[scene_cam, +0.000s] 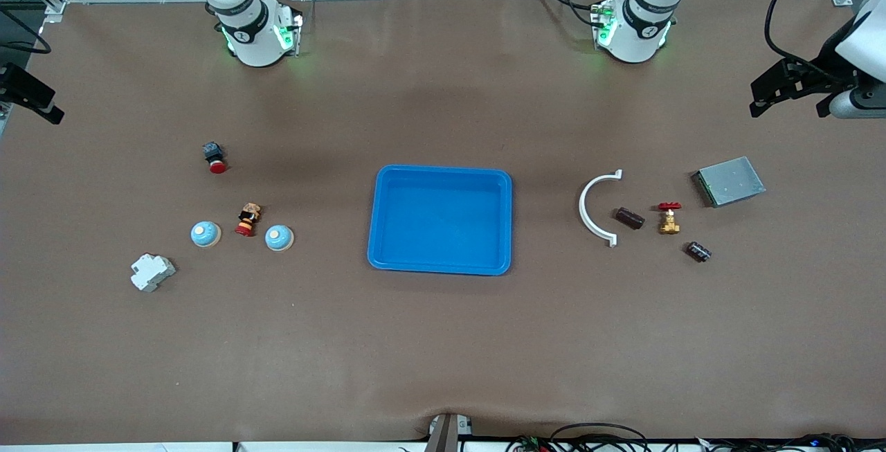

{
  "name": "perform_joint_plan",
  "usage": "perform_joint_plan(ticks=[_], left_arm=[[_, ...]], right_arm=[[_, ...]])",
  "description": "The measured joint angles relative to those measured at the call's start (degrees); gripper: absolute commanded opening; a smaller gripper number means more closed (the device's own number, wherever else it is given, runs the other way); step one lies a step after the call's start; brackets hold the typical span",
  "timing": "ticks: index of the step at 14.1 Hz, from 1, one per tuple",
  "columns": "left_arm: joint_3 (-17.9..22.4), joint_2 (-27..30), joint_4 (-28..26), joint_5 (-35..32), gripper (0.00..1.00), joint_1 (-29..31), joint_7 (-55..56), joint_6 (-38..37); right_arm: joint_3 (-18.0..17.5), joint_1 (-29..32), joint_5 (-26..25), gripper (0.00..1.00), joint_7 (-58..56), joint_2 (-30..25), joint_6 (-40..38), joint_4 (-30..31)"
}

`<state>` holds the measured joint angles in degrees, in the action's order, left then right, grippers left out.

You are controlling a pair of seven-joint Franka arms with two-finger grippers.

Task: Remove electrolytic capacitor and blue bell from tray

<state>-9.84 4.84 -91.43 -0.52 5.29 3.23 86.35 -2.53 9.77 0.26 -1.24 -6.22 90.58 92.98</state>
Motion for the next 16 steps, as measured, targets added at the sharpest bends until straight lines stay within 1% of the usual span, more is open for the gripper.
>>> perform_joint_plan(ticks=[12,16], left_arm=[[-0.32,0.03,0.09,0.00,1.00,-0.04,2.73,-1.82],[-0.32,0.02,0.42,0.00,1.00,-0.04,2.74,-1.82]], right_arm=[[0.23,-1.23,0.00,1.00,-0.22,2.04,0.41,0.01],[3.01,-4.76,-0.03,1.00,-0.21,2.33,0.38,0.01]])
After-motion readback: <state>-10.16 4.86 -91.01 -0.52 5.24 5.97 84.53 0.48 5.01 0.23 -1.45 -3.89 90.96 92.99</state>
